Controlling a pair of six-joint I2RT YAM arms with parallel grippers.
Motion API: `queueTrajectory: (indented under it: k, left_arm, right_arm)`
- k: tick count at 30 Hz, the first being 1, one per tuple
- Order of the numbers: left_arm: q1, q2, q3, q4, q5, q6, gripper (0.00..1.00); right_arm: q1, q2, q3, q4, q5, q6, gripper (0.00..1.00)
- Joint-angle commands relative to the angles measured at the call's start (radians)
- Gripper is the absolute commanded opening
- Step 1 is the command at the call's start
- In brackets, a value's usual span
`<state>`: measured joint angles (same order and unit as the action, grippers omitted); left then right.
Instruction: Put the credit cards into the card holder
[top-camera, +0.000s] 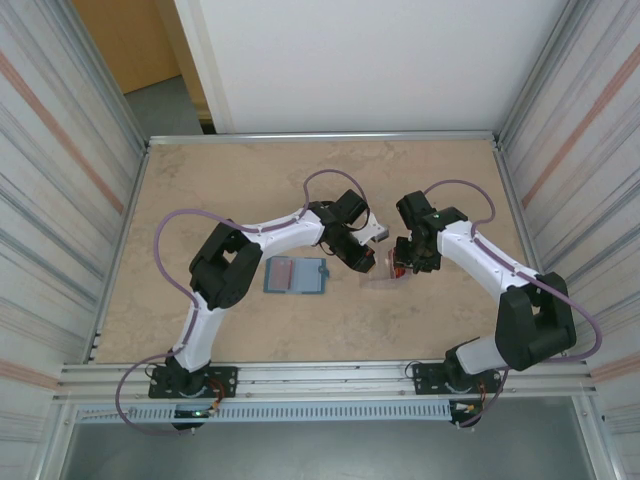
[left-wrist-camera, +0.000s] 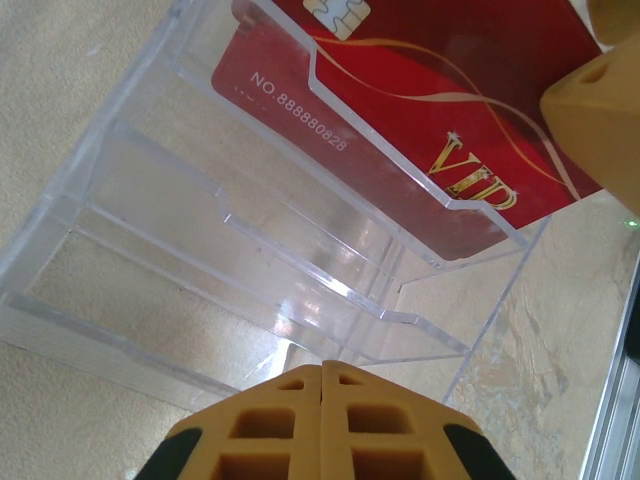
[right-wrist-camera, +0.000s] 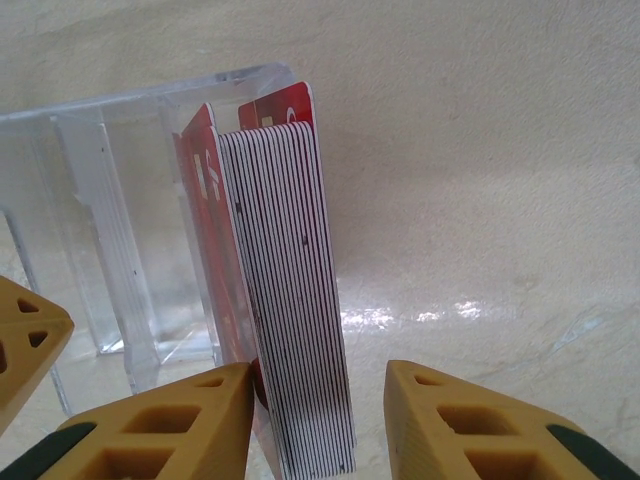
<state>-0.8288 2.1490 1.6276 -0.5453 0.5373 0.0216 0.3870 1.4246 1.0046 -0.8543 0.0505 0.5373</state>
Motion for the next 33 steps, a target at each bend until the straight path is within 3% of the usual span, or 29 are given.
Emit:
queueTrajectory:
  k: [1, 20, 22, 27, 33]
  left_arm:
    - [0.005, 0.034, -0.031, -0.047, -0.030, 0.005, 0.00]
    - [0.003, 0.049, -0.025, -0.047, -0.024, 0.004, 0.00]
    - [0.003, 0.047, -0.025, -0.050, -0.026, 0.004, 0.00]
    - [0.003, 0.049, -0.025, -0.046, -0.021, 0.002, 0.00]
    - [0.002, 0.044, -0.025, -0.048, -0.017, 0.000, 0.00]
  right_arm:
    - [0.000, -0.021, 0.020, -0.046, 0.018, -0.011, 0.35]
    - [-0.010, -0.047, 0.018, -0.060, 0.019, -0.019, 0.24]
    - [-0.004, -0.045, 0.019, -0.058, 0.006, -0.016, 0.29]
    - [0.004, -0.030, 0.010, -0.042, 0.031, -0.013, 0.57]
    - [0.001, 0.017, -0.012, -0.014, 0.029, -0.019, 0.63]
